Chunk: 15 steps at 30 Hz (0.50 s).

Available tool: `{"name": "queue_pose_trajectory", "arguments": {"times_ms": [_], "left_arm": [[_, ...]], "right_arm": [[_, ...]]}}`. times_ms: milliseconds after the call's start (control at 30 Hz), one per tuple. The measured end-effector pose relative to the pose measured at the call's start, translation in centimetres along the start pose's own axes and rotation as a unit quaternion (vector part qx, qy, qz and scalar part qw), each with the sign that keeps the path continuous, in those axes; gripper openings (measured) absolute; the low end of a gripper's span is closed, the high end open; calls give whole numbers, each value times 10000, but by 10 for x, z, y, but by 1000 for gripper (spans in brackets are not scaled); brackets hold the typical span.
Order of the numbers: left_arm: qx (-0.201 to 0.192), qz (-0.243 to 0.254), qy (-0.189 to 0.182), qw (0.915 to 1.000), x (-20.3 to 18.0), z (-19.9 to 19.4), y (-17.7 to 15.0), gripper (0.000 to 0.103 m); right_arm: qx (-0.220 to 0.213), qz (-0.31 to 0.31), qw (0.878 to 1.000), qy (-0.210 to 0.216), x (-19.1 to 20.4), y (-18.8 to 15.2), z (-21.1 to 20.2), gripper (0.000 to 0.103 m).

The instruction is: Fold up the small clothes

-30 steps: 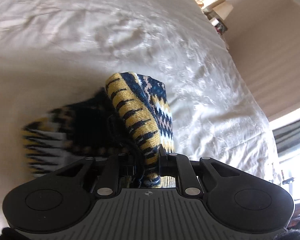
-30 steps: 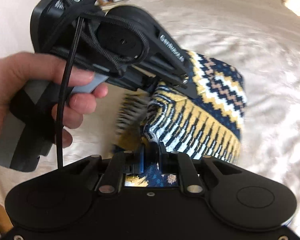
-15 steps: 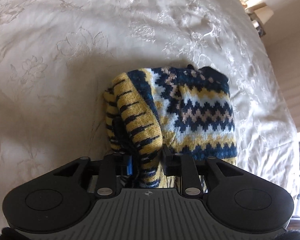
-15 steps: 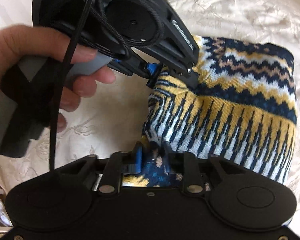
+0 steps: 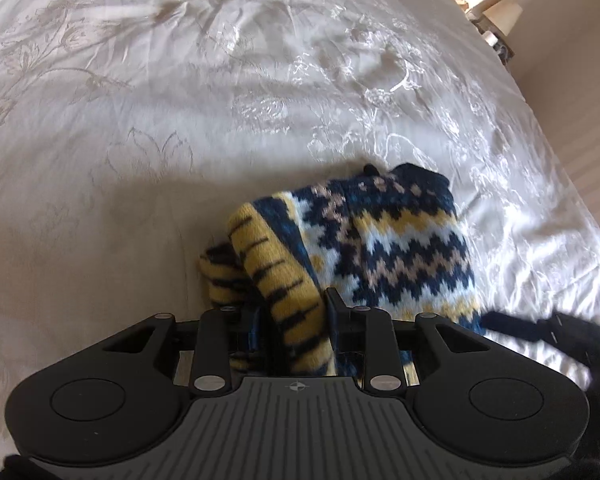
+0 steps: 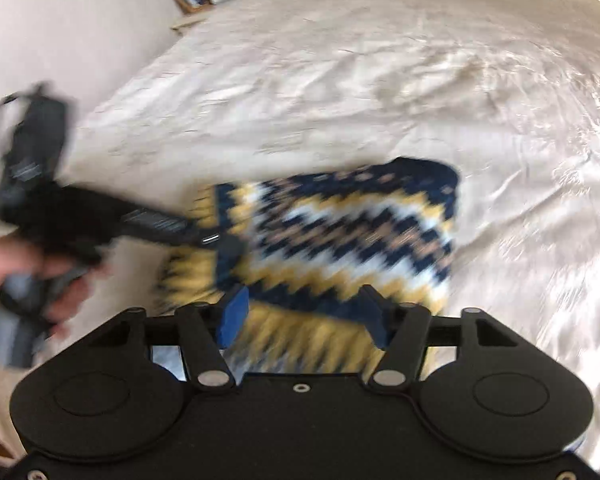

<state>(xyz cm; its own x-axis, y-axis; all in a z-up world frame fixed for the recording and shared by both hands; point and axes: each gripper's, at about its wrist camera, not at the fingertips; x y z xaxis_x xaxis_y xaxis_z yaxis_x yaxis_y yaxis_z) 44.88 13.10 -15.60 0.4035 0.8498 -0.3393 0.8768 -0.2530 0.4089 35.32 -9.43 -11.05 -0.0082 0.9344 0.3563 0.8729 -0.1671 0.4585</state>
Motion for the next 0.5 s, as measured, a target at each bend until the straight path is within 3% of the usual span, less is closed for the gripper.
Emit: {"name": "queue_pose_trajectory", "arguments": {"times_ms": [200, 333, 500], "left_arm": [[2, -266, 68, 9996, 9, 6, -6, 34], [-89, -409, 101, 9991, 11, -7, -9, 35], [-398, -343, 368, 9979, -6, -41, -21, 45]], "right_arm": [[343, -114, 9963, -775, -36, 21, 54, 58], [220, 153, 9966, -778, -43, 27, 44, 61], [68, 446, 9974, -556, -52, 13, 18, 65]]}}
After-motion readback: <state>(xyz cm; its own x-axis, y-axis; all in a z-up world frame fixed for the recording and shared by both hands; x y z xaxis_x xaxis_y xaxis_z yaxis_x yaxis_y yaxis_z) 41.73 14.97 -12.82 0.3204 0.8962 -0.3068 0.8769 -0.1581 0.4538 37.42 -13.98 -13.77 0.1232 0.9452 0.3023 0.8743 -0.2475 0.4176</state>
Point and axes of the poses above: each gripper's, at about its wrist camera, not at the fingertips, and z roughly the way its jaws point, x to its left, y to its top, and after that the axes turned 11 degrees about z, right-handed
